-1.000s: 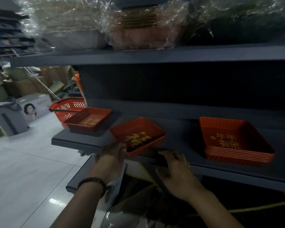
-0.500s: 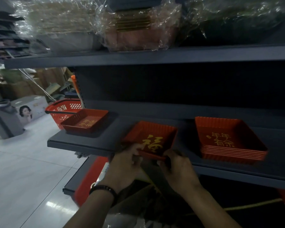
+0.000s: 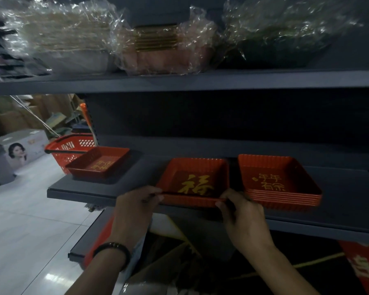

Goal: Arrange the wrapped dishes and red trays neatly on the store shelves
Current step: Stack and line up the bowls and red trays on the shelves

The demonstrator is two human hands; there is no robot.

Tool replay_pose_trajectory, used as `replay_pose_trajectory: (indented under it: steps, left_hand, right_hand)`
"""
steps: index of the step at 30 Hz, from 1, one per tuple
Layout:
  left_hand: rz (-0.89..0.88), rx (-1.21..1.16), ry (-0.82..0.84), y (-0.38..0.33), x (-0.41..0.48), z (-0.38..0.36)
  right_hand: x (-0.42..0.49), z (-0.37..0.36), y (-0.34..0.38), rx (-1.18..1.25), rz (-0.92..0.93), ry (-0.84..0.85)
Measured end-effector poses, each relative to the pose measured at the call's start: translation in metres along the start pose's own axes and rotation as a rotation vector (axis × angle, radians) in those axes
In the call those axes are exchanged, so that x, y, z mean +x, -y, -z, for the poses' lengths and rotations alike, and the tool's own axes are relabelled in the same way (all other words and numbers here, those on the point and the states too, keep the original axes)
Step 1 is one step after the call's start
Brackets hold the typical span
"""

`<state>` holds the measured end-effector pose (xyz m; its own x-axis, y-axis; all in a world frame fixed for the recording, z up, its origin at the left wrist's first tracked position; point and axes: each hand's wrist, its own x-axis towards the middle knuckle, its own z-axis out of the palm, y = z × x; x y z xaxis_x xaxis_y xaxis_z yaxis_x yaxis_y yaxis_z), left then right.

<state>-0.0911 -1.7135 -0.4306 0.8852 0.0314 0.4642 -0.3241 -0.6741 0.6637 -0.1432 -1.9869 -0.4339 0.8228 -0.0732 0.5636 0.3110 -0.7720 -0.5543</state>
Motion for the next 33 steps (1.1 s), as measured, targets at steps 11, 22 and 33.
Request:
replay_pose_trajectory:
  steps: [11,22,33]
  left_hand:
    - [-0.181,-0.329,-0.192,-0.100,-0.006,-0.061]
    - [-0.307,-0.437,-0.084,-0.145,0.000,-0.149]
    - [-0.335,-0.390,-0.042,-0.132,0.017,-0.179]
  right_hand:
    - [0.000,0.089,-0.036,0.011,0.007,-0.351]
    - [0.001,0.129,-0.108,0.057,-0.212,-0.454]
    - [0.008,0.128,-0.124,0.034,-0.305,-0.384]
